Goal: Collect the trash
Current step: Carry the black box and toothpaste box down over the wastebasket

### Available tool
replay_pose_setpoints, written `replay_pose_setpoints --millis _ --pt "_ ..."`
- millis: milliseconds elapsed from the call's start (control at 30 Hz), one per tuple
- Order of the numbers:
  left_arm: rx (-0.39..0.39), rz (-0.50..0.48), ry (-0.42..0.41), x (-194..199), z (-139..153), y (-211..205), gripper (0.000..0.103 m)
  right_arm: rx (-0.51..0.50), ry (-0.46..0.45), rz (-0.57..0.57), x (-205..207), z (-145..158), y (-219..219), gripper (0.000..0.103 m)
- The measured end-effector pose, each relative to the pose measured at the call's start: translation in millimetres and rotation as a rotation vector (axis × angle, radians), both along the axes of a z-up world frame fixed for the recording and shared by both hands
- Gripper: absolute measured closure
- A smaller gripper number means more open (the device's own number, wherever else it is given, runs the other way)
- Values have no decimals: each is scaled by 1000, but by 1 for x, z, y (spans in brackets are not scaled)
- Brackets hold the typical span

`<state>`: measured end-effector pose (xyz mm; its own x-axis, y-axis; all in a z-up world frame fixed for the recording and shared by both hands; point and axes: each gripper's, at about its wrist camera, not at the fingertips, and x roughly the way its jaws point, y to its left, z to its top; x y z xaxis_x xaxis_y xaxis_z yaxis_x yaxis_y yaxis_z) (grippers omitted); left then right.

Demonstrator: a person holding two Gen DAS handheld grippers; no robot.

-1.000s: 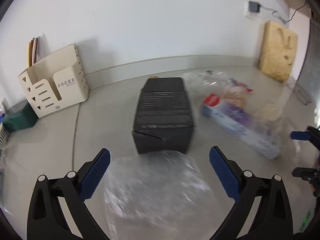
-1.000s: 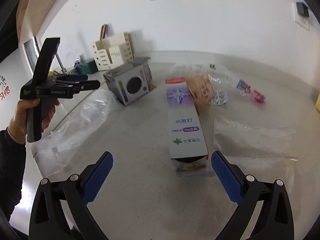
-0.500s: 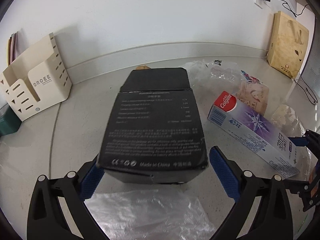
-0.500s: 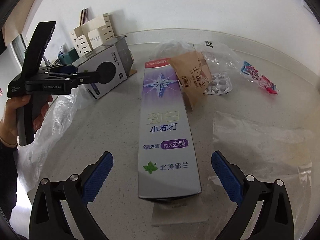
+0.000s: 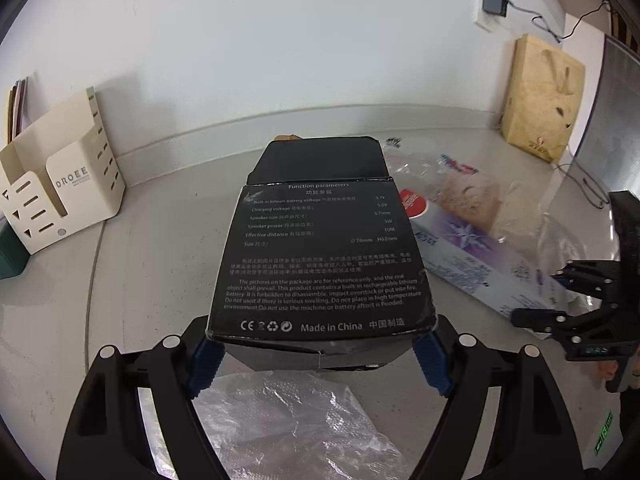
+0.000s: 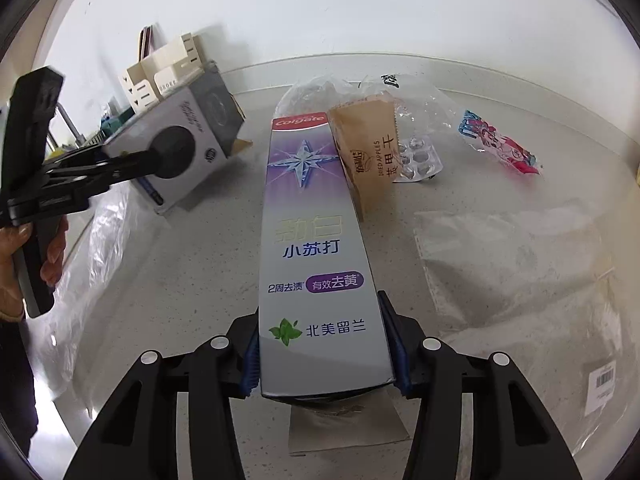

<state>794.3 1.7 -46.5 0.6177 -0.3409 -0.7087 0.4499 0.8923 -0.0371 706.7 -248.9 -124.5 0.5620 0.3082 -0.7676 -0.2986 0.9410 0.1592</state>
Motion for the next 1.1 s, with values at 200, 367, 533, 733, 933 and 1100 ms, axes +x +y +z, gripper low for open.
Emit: replay_pose_setpoints --millis 200,367,533,733,933,1100 --pt "-20 -57 -26 -27 33 15 23 24 -56 -8 -15 15 -5 53" --pt "101 -105 -52 -43 67 13 23 42 -103 -11 -35 30 -10 54" --pt "229 -118 -100 -67 96 1 23 84 -143 -14 -58 39 -18 54" --pt "192 -138 -156 -127 112 4 23 101 -189 -23 -102 52 -35 54" --pt "188 -165 -184 -191 113 3 23 90 -231 -59 -149 63 -53 54" --pt "158 -175 -205 -242 113 9 23 91 -240 -89 -192 65 -66 54"
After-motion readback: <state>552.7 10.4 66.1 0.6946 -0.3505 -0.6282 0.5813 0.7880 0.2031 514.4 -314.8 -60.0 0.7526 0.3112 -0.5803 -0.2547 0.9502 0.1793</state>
